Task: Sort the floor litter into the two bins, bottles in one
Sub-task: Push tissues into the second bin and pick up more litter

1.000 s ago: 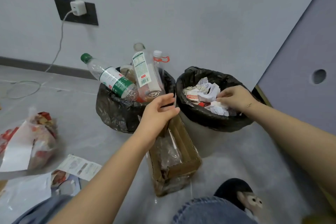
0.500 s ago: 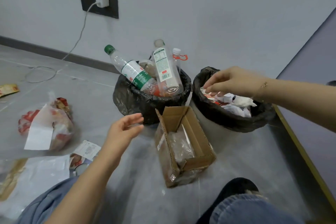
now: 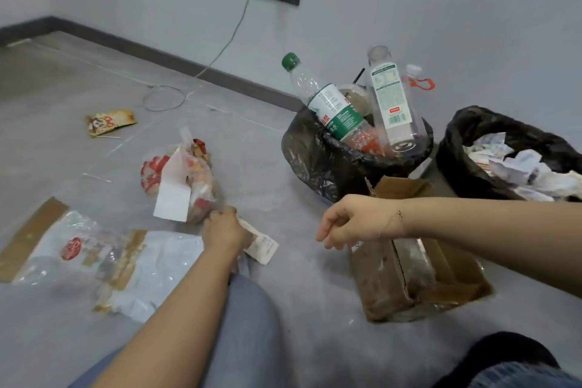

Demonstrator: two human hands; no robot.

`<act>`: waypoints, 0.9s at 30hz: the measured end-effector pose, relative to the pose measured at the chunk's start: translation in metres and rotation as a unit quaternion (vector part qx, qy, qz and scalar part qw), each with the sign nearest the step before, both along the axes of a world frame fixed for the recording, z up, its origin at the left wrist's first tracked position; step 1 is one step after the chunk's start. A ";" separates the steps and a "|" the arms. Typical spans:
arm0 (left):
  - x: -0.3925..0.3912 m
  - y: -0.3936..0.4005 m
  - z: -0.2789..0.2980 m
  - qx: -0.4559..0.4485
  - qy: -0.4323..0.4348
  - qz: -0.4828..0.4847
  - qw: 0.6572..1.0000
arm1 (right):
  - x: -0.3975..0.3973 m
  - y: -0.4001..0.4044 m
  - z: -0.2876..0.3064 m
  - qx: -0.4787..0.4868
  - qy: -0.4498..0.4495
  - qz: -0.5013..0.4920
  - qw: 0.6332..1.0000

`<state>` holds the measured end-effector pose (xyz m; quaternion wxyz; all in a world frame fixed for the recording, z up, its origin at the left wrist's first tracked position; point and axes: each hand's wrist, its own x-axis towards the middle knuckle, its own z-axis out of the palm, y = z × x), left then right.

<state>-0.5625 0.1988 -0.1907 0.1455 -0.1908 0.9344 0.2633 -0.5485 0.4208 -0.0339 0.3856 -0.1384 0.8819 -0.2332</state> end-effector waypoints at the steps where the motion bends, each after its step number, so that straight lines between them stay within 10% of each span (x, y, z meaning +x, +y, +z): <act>1: -0.002 -0.003 -0.005 -0.014 -0.027 0.011 0.999 | -0.002 -0.001 -0.005 0.007 -0.009 0.006 1.000; 14: -0.007 -0.011 -0.012 -0.028 0.034 0.015 0.999 | -0.022 0.010 -0.019 0.035 0.039 -0.023 0.998; 20: 0.010 0.005 0.030 0.242 0.210 0.050 0.946 | -0.021 0.012 -0.012 0.041 0.120 -0.016 0.992; 27: 0.039 0.038 0.071 0.493 0.213 0.013 0.843 | -0.014 0.014 -0.001 -0.037 0.189 -0.076 0.978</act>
